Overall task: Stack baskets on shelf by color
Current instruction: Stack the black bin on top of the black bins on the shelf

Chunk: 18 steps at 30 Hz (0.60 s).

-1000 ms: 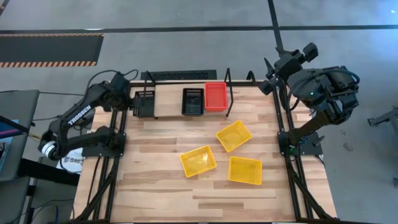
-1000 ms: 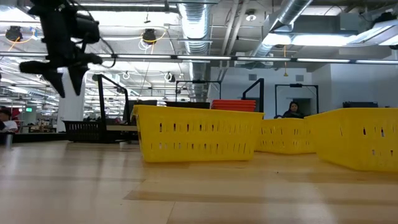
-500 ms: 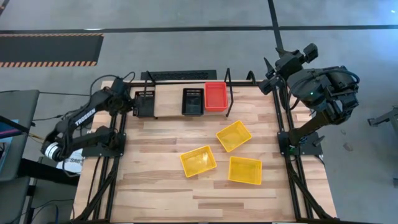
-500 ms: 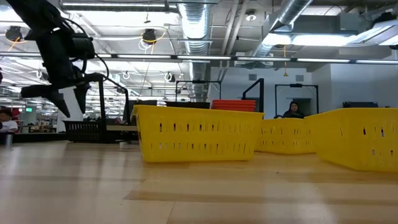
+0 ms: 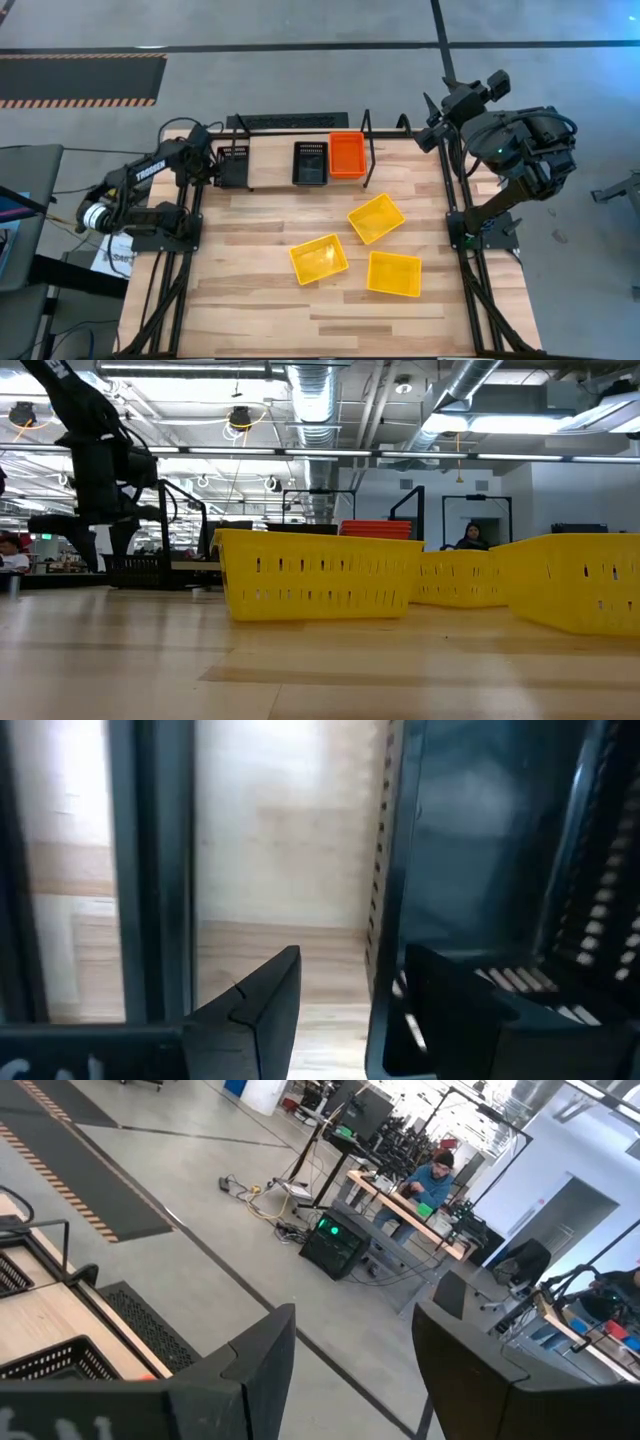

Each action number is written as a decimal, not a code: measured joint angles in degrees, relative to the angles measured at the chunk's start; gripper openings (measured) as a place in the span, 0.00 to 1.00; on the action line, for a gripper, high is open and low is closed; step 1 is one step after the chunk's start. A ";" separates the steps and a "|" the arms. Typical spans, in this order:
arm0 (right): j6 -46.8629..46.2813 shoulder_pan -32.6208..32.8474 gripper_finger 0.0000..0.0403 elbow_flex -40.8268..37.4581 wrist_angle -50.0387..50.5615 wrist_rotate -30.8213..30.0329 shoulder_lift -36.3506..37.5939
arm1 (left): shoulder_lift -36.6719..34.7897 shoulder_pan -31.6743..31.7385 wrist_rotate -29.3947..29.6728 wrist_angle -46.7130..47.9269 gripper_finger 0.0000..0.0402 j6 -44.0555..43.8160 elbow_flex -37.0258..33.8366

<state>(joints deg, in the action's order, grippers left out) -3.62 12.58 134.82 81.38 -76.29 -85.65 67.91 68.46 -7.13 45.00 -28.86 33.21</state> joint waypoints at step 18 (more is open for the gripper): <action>0.17 0.00 0.55 0.00 0.00 0.00 0.02 | 4.24 -0.72 -2.52 -1.60 0.01 6.36 0.00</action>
<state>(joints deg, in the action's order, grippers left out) -3.44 12.58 134.82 81.38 -76.29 -85.62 72.15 67.75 -9.65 43.40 -22.50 33.21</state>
